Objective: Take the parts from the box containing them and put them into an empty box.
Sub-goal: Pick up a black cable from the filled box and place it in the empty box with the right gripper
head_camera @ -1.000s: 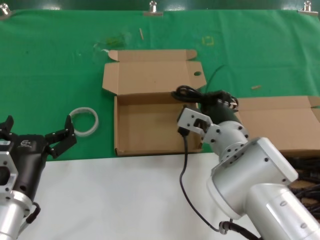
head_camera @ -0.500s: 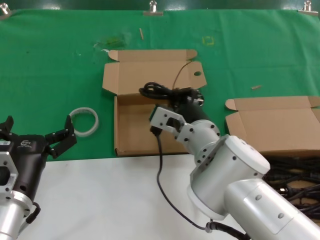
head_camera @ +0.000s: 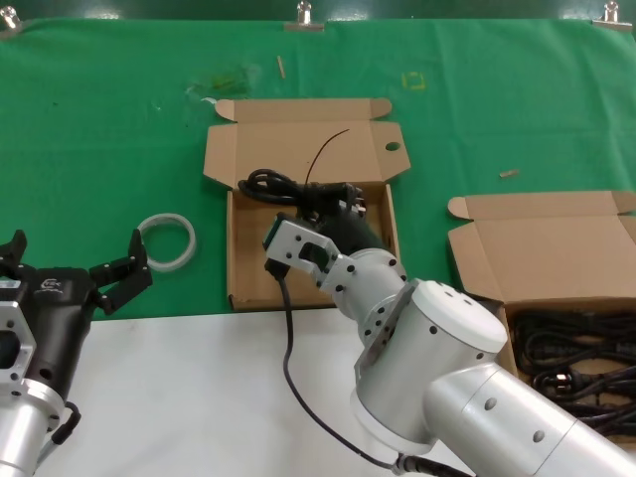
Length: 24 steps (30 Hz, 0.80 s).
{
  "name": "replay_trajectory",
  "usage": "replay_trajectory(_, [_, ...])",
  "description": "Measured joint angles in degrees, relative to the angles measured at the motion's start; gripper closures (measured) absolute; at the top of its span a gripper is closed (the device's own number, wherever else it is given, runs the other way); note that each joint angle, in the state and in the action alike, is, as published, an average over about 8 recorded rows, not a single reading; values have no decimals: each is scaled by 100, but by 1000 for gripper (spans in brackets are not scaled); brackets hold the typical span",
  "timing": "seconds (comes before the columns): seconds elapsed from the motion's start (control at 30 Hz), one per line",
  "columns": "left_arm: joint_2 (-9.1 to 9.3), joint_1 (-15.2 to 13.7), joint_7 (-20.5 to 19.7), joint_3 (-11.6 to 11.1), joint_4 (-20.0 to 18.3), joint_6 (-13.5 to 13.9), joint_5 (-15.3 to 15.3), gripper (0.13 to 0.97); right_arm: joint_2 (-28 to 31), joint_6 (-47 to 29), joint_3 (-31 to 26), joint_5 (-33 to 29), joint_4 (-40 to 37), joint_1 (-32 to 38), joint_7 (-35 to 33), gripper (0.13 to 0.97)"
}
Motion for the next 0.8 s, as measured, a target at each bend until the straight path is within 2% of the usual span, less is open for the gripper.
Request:
replay_trajectory(0.63, [0,0,0,0,0,0,0,132,27,117,-87,0,93,-75,325,887])
replay_trajectory(0.8, [0,0,0,0,0,0,0,132,31,117,-86,0,93,-75,325,852])
